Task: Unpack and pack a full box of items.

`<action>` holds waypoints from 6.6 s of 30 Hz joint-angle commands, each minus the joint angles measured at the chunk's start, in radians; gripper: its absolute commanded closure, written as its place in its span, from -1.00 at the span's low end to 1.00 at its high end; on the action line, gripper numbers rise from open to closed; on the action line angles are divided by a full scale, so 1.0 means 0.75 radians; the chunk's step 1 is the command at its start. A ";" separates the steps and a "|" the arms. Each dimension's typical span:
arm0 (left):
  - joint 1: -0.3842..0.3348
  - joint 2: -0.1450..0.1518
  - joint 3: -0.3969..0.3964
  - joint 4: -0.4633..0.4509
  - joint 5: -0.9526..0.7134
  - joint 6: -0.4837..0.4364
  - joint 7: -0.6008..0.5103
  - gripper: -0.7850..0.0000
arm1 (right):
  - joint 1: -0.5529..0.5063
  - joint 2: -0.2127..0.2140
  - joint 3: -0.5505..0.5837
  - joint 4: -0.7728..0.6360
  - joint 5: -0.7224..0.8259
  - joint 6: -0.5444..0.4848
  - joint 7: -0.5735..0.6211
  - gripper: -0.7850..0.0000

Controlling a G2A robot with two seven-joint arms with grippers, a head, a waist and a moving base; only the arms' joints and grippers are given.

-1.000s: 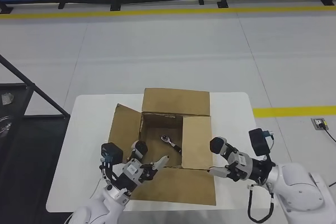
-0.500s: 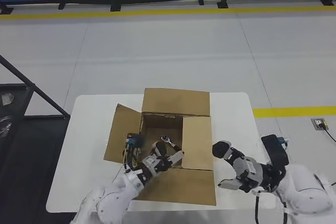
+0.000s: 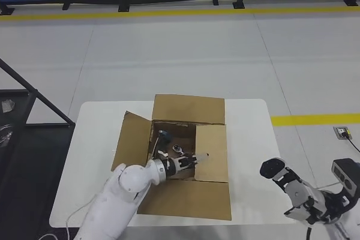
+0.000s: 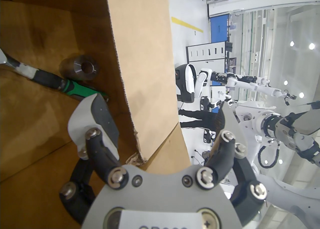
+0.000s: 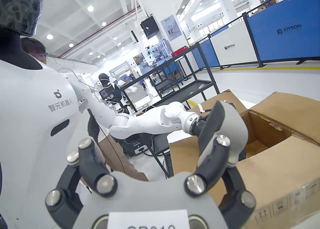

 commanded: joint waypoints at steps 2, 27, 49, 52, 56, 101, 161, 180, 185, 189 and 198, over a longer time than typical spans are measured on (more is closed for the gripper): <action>-0.041 -0.013 0.030 0.078 -0.037 -0.045 -0.009 -1.00 | -0.002 0.015 -0.006 -0.007 0.014 0.000 0.000 -1.00; -0.048 -0.041 0.049 0.056 -0.178 -0.386 -0.008 -1.00 | 0.012 0.049 0.002 -0.019 0.024 0.000 -0.036 -1.00; -0.399 -0.272 0.502 0.436 -0.185 -0.322 0.213 -1.00 | -0.341 -0.011 0.356 -0.073 0.073 0.000 -0.123 -1.00; -0.425 -0.300 0.536 0.493 -0.177 -0.318 0.209 -1.00 | -0.342 -0.022 0.373 -0.067 0.091 0.000 -0.106 -1.00; -0.447 -0.325 0.547 0.552 -0.180 -0.336 0.209 -1.00 | -0.340 -0.038 0.391 -0.056 0.102 0.000 -0.096 -1.00; 0.805 0.046 -1.084 -0.617 -0.264 -0.454 -0.002 -1.00 | 1.045 -0.144 -0.936 0.650 -0.890 0.746 0.235 -1.00; 0.857 0.095 -1.052 -0.640 -0.324 -0.388 0.141 -1.00 | 1.690 -0.773 -1.736 1.811 -1.403 1.059 0.315 1.00; 0.828 0.112 -1.021 -0.638 -0.341 -0.383 0.143 -1.00 | 1.328 -0.417 -1.226 0.561 -1.968 1.463 0.705 1.00; 0.820 0.116 -1.005 -0.628 -0.353 -0.382 0.141 -1.00 | 1.004 -0.310 -0.901 0.045 -2.215 1.522 0.854 1.00; 0.811 0.118 -0.991 -0.621 -0.360 -0.380 0.143 -1.00 | 0.821 -0.279 -0.742 -0.140 -2.281 1.530 0.867 1.00; 0.794 0.126 -0.982 -0.606 -0.374 -0.381 0.141 -1.00 | 0.782 -0.274 -0.611 0.019 -2.121 1.466 0.888 1.00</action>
